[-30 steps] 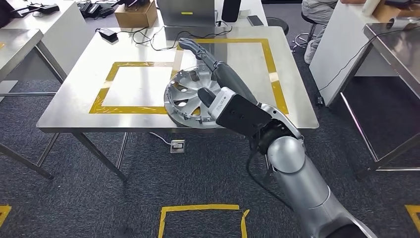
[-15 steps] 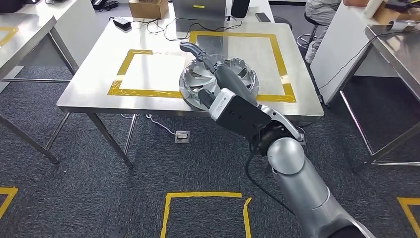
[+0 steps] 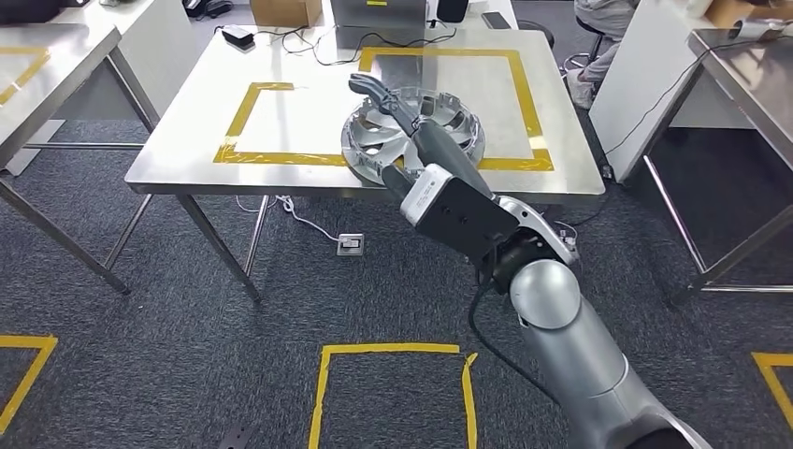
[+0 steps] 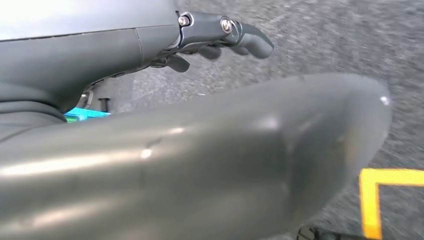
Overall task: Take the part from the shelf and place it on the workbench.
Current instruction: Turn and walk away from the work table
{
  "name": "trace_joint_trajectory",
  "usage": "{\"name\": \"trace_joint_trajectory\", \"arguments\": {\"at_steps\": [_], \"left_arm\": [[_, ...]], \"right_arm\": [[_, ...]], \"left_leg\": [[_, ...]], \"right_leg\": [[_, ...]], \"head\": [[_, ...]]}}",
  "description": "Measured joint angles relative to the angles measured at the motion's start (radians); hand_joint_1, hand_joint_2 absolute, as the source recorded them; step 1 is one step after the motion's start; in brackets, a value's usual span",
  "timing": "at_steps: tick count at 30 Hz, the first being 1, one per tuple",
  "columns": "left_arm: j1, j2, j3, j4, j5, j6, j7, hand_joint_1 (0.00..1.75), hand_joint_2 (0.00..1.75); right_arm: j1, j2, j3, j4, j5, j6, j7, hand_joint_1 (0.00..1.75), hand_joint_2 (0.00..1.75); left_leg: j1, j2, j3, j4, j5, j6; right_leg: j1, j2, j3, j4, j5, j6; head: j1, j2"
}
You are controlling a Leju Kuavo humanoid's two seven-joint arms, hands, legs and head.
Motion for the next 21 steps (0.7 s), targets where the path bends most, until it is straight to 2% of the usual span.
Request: {"name": "trace_joint_trajectory", "arguments": {"at_steps": [2, 3, 4, 5, 6, 7, 8, 9, 10, 12, 13, 14, 15, 17, 18, 19, 20, 21], "left_arm": [[0.000, 0.002, 0.000, 0.000, 0.000, 0.000, 0.000, 0.00, 0.00], [0.000, 0.004, 0.000, 0.000, 0.000, 0.000, 0.000, 0.00, 0.00], [0.000, 0.005, 0.000, 0.000, 0.000, 0.000, 0.000, 0.00, 0.00], [0.000, 0.006, 0.000, 0.000, 0.000, 0.000, 0.000, 0.00, 0.00], [-0.001, 0.007, 0.000, 0.000, 0.000, 0.000, 0.000, 0.00, 0.00], [-0.002, 0.007, 0.000, -0.001, 0.000, 0.000, 0.000, 0.00, 0.00], [-0.003, 0.006, 0.000, -0.001, 0.000, 0.000, 0.000, 0.00, 0.00], [-0.004, 0.006, 0.000, -0.002, 0.000, 0.000, 0.000, 0.00, 0.00], [-0.004, 0.005, 0.000, -0.002, 0.000, 0.000, 0.001, 0.00, 0.00], [-0.003, 0.005, 0.000, -0.002, 0.000, 0.001, 0.003, 0.00, 0.00], [-0.002, 0.005, 0.000, -0.002, 0.000, 0.002, 0.004, 0.00, 0.00], [-0.001, 0.005, 0.000, -0.002, 0.000, 0.002, 0.004, 0.00, 0.00], [0.000, 0.005, 0.000, -0.002, 0.000, 0.003, 0.004, 0.00, 0.00], [0.004, 0.004, 0.003, -0.002, 0.003, 0.004, -0.001, 0.00, 0.00], [0.009, 0.004, 0.005, -0.001, 0.006, 0.007, -0.006, 0.00, 0.00], [0.015, 0.003, 0.009, -0.001, 0.010, 0.011, -0.011, 0.00, 0.00], [0.022, 0.003, 0.013, -0.001, 0.013, 0.016, -0.017, 0.00, 0.00], [0.029, 0.002, 0.016, -0.001, 0.016, 0.020, -0.021, 0.00, 0.00]], "right_arm": [[0.002, 0.000, 0.000, 0.000, 0.000, 0.000, 0.000, 0.00, 0.00], [0.003, 0.000, 0.000, 0.001, 0.000, 0.000, 0.000, 0.00, 0.00], [0.004, 0.000, 0.000, 0.001, 0.000, 0.000, 0.001, 0.00, 0.00], [0.005, 0.000, 0.000, 0.001, 0.000, -0.001, 0.001, 0.00, 0.00], [0.006, 0.000, 0.000, 0.001, 0.001, -0.001, 0.002, 0.00, 0.00], [0.006, 0.000, 0.000, 0.002, 0.002, -0.003, 0.003, 0.00, 0.00], [0.006, 0.000, 0.000, 0.002, 0.003, -0.004, 0.005, 0.00, 0.00], [0.007, 0.000, 0.000, 0.005, 0.004, -0.006, 0.008, 0.00, 0.00], [0.008, -0.001, -0.001, 0.012, 0.006, -0.008, 0.012, 0.00, 0.00], [0.017, -0.005, -0.003, 0.042, 0.004, -0.012, 0.023, 0.00, 0.00], [0.025, -0.009, -0.006, 0.070, -0.001, -0.014, 0.025, 0.00, 0.00], [0.035, -0.014, -0.012, 0.104, -0.009, -0.016, 0.024, 0.00, 0.00], [0.044, -0.019, -0.021, 0.144, -0.021, -0.019, 0.022, 0.00, 0.00], [0.069, -0.028, -0.045, 0.236, -0.047, -0.031, 0.028, 0.00, 0.00], [0.087, -0.035, -0.062, 0.292, -0.065, -0.040, 0.037, 0.00, 0.00], [0.108, -0.042, -0.083, 0.351, -0.084, -0.053, 0.046, 0.00, 0.00], [0.132, -0.050, -0.108, 0.411, -0.104, -0.067, 0.055, 0.00, 0.44], [0.157, -0.059, -0.136, 0.470, -0.122, -0.082, 0.068, 0.00, 0.87]], "left_leg": [[0.008, 0.001, -0.034, 0.126, -0.080, -0.014], [0.012, 0.002, -0.041, 0.173, -0.095, -0.021], [0.016, 0.002, -0.033, 0.192, -0.090, -0.027], [0.020, 0.002, -0.007, 0.172, -0.067, -0.032], [0.024, 0.003, 0.037, 0.118, -0.039, -0.038], [0.026, 0.004, 0.086, 0.049, -0.030, -0.043], [0.026, 0.003, 0.127, -0.013, -0.029, -0.042], [0.025, 0.001, 0.152, -0.057, -0.036, -0.036], [0.022, 0.000, 0.159, -0.075, -0.046, -0.026], [0.021, 0.000, 0.150, -0.076, -0.037, -0.001], [0.021, 0.001, 0.143, -0.075, -0.029, 0.011], [0.022, 0.002, 0.134, -0.076, -0.019, 0.021], [0.022, 0.003, 0.123, -0.076, -0.009, 0.030], [0.019, 0.002, 0.097, -0.076, 0.011, 0.039], [0.018, 0.001, 0.084, -0.075, 0.021, 0.041], [0.016, 0.000, 0.071, -0.073, 0.030, 0.043], [0.014, -0.003, 0.059, -0.071, 0.038, 0.043], [0.011, -0.006, 0.048, -0.069, 0.045, 0.043]], "right_leg": [[-0.005, 0.000, -0.025, 0.000, 0.020, 0.002], [-0.008, -0.001, -0.038, 0.002, 0.029, 0.005], [-0.011, -0.002, -0.052, 0.005, 0.038, 0.009], [-0.014, -0.002, -0.066, 0.008, 0.046, 0.013], [-0.018, -0.002, -0.080, 0.014, 0.053, 0.019], [-0.020, -0.002, -0.094, 0.020, 0.060, 0.026], [-0.022, -0.002, -0.105, 0.026, 0.067, 0.034], [-0.021, -0.002, -0.113, 0.029, 0.075, 0.042], [-0.019, -0.002, -0.117, 0.030, 0.083, 0.049], [-0.019, -0.001, -0.120, 0.028, 0.095, 0.061], [-0.021, 0.000, -0.125, 0.036, 0.083, 0.067], [-0.022, 0.001, -0.134, 0.061, 0.054, 0.072], [-0.023, 0.002, -0.150, 0.107, 0.009, 0.076], [-0.022, 0.005, -0.186, 0.238, -0.085, 0.080], [-0.021, 0.006, -0.194, 0.293, -0.108, 0.079], [-0.019, 0.007, -0.189, 0.322, -0.107, 0.078], [-0.017, 0.008, -0.165, 0.315, -0.087, 0.073], [-0.013, 0.008, -0.124, 0.273, -0.061, 0.065]], "head": [[-0.002, 0.000], [-0.003, 0.000], [-0.003, 0.000], [-0.003, 0.000], [-0.003, 0.000], [-0.004, 0.000], [-0.006, 0.000], [-0.007, 0.000], [-0.008, 0.000], [-0.009, 0.000], [-0.008, 0.000], [-0.008, 0.000], [-0.007, 0.000], [-0.006, 0.000], [-0.005, 0.000], [-0.005, 0.000], [-0.005, 0.000], [-0.005, 0.000]]}}
